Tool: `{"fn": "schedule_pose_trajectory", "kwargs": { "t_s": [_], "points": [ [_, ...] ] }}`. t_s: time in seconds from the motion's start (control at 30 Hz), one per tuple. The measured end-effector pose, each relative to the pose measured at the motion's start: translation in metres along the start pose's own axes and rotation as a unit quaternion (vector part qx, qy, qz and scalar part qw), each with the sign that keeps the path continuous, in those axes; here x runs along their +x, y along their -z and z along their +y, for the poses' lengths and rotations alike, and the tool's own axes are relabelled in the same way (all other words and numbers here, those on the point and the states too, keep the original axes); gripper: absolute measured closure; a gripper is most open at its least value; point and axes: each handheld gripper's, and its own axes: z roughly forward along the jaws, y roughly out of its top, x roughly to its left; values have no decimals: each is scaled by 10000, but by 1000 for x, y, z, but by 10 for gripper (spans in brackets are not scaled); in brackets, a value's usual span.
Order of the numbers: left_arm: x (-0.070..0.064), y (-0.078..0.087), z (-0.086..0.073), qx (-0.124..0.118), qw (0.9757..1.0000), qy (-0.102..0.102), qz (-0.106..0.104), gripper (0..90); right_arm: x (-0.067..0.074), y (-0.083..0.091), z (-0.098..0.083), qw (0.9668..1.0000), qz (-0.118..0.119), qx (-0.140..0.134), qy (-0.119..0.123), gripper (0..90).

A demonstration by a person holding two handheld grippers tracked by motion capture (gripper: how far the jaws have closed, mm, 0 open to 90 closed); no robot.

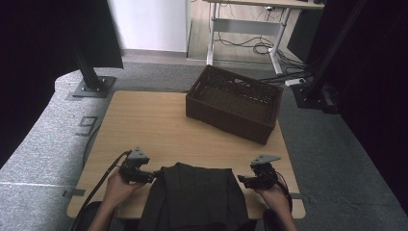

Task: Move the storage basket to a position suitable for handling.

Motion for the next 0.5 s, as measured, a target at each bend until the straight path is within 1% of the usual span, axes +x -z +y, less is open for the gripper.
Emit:
{"fn": "schedule_pose_trajectory", "kwargs": {
  "t_s": [0.07,0.1,0.13,0.17,0.2,0.3,0.33,0.37,0.43,0.5],
  "points": [
    [4,-2,11,24,9999,-82,102,202,-8,1,2,9999,-129,-44,-63,220],
    [7,-4,17,22,9998,-70,160,185,-12,0,2,9997,-183,-70,-114,184],
    [9,-5,23,1,9999,-22,142,158,-15,0,2,9995,-247,-92,-173,157],
    [12,-7,28,-30,10000,8,81,154,-19,-1,1,9992,-300,-112,-227,156],
    [15,-8,34,-67,9999,24,75,148,-22,-3,-1,9989,-357,-117,-278,152],
    [22,-14,52,-55,9999,26,108,138,-28,-9,-8,9979,-477,-127,-425,131],
    [24,-15,56,-43,9999,27,117,127,-29,-12,-11,9976,-500,-81,-462,124],
    [26,-16,62,-38,9999,14,132,125,-30,-14,-14,9977,-504,-37,-461,113],
    [30,-20,74,-46,9998,5,174,124,-32,-19,-19,9974,-581,17,-421,60],
    [32,-22,84,-69,9998,9,193,124,-34,-26,-24,9972,-608,74,-440,4]
  ]
}}
